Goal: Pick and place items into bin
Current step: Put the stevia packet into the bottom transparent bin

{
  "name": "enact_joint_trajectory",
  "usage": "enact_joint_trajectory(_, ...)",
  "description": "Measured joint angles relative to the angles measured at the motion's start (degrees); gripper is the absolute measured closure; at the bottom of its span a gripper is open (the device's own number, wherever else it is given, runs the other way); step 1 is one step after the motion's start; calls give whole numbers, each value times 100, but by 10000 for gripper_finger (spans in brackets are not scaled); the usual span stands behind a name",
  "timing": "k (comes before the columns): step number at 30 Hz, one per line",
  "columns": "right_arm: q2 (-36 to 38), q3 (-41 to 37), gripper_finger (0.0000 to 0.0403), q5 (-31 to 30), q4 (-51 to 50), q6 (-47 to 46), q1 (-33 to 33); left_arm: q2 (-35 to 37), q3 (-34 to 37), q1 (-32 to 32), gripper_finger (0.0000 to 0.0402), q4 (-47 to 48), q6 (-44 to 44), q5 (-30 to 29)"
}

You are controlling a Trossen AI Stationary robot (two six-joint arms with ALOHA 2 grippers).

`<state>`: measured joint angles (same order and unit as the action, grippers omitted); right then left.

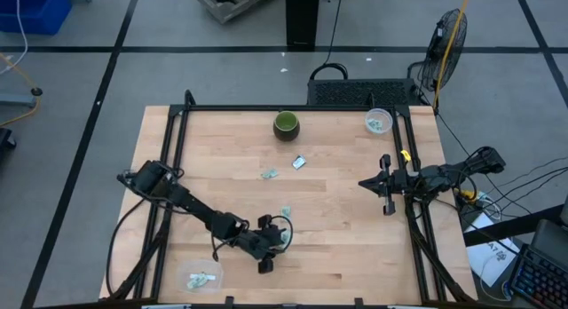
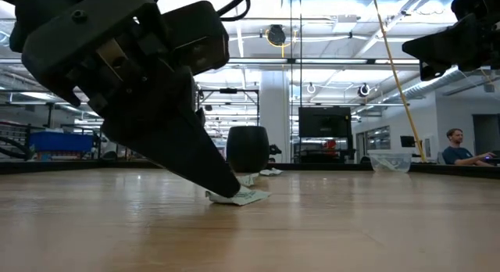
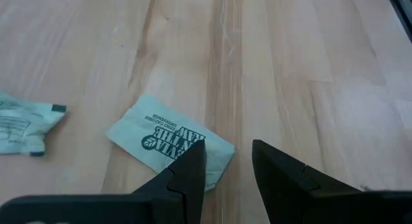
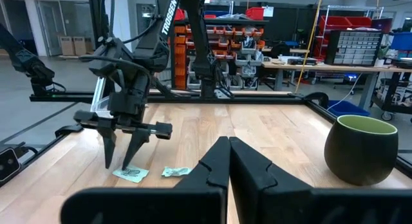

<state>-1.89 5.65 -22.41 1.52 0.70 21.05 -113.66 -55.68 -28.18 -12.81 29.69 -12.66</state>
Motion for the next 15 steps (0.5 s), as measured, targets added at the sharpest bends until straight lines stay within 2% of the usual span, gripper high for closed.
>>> enact_joint_trajectory(4, 0, 0, 403, 0, 2, 1, -1, -19, 0, -10, 266, 12, -81, 3)
enact_joint_trajectory(10, 0, 0, 403, 0, 0, 1, 0, -21, 7, -115, 266, 229, -418, -569)
enact_joint_trajectory(15, 0, 0, 403, 0, 0, -1, 1, -23, 9, -125, 266, 259, -411, -665)
